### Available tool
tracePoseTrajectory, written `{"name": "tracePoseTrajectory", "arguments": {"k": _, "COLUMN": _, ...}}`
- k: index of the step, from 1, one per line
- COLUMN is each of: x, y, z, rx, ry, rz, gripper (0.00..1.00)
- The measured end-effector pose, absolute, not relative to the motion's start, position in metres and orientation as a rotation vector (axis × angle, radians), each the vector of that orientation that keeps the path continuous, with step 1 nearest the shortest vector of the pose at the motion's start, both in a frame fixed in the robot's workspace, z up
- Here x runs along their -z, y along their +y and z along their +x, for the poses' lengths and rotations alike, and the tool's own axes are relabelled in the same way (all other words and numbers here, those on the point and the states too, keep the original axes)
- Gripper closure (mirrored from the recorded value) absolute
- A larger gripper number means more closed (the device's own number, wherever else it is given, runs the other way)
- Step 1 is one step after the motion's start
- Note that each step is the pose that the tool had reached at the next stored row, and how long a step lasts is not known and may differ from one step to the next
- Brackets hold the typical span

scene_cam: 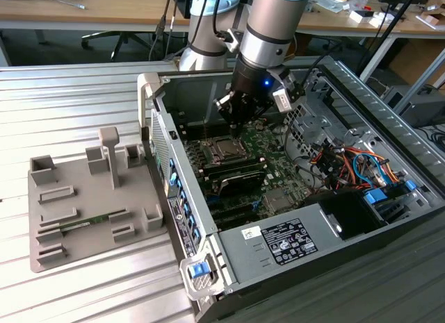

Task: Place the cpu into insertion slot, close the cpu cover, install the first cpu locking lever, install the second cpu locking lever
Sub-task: 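Install the first cpu locking lever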

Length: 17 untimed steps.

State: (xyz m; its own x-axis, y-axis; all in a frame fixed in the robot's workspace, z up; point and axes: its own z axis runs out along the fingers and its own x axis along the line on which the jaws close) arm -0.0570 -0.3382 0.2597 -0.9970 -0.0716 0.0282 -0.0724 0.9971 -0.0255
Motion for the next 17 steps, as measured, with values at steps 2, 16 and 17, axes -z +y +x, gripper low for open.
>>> {"name": "tracePoseTrajectory", "arguments": {"k": 2, "x": -0.2597, "y": -0.3382, "z": -0.0573, "rx": -0.041, "ry": -3.112, "rz": 0.112, "gripper": 0.90}}
{"name": "tracePoseTrajectory", "arguments": {"k": 16, "x": -0.2597, "y": -0.3382, "z": -0.0598, "rx": -0.041, "ry": -3.112, "rz": 0.112, "gripper": 0.90}}
{"name": "tracePoseTrajectory", "arguments": {"k": 17, "x": -0.2597, "y": -0.3382, "z": -0.0600, "rx": -0.041, "ry": -3.112, "rz": 0.112, "gripper": 0.90}}
